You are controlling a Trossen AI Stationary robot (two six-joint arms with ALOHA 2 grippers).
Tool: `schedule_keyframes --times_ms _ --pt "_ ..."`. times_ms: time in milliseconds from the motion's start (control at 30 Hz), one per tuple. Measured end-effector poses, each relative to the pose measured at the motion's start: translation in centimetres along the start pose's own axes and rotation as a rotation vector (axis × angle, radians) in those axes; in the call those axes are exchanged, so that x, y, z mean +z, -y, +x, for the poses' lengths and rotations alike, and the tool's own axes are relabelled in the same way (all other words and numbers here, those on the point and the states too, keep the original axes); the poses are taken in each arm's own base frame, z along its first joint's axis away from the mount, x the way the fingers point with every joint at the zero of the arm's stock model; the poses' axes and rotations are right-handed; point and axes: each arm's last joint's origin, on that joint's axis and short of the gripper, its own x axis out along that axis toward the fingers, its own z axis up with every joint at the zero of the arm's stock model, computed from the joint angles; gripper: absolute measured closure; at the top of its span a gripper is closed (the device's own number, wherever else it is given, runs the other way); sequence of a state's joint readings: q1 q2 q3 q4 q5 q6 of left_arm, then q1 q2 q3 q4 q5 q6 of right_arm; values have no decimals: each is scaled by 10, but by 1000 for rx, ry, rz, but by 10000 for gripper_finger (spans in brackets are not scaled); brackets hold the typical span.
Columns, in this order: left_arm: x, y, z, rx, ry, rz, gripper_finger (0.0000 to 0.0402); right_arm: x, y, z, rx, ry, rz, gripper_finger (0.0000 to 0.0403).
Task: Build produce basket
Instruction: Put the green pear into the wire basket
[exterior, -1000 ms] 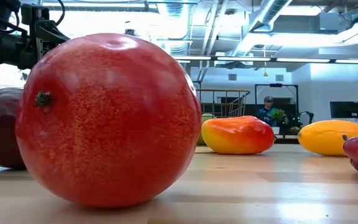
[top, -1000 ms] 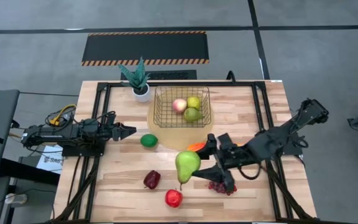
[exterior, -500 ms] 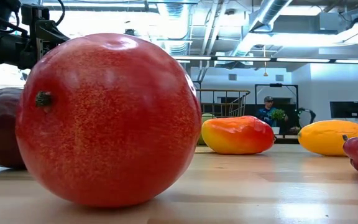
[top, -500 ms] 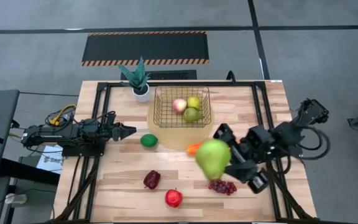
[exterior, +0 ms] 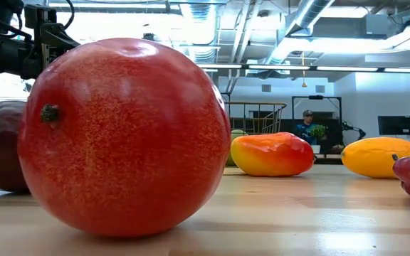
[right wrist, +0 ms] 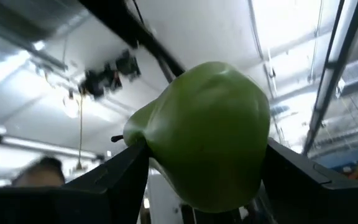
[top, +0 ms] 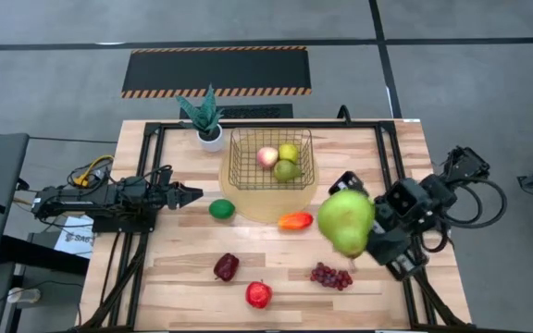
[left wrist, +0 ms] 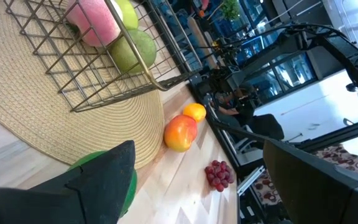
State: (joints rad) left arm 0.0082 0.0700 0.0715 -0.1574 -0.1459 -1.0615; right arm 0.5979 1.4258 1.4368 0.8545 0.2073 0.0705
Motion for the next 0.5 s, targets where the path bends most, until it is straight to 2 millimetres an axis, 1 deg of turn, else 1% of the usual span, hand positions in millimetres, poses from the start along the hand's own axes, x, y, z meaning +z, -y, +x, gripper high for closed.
schedule_keyframes --times_ms 167,300,400,500 --pt "0 0 0 0 0 1 61 -20 8 -2 -41 -219 41 121" --pt "0 0 0 0 0 0 61 -39 19 -8 -126 -435 60 121" --pt "0 0 0 0 0 0 61 -51 32 -15 -223 -575 49 121" --pt "0 0 0 0 0 0 61 -61 49 -24 -332 -714 60 121"
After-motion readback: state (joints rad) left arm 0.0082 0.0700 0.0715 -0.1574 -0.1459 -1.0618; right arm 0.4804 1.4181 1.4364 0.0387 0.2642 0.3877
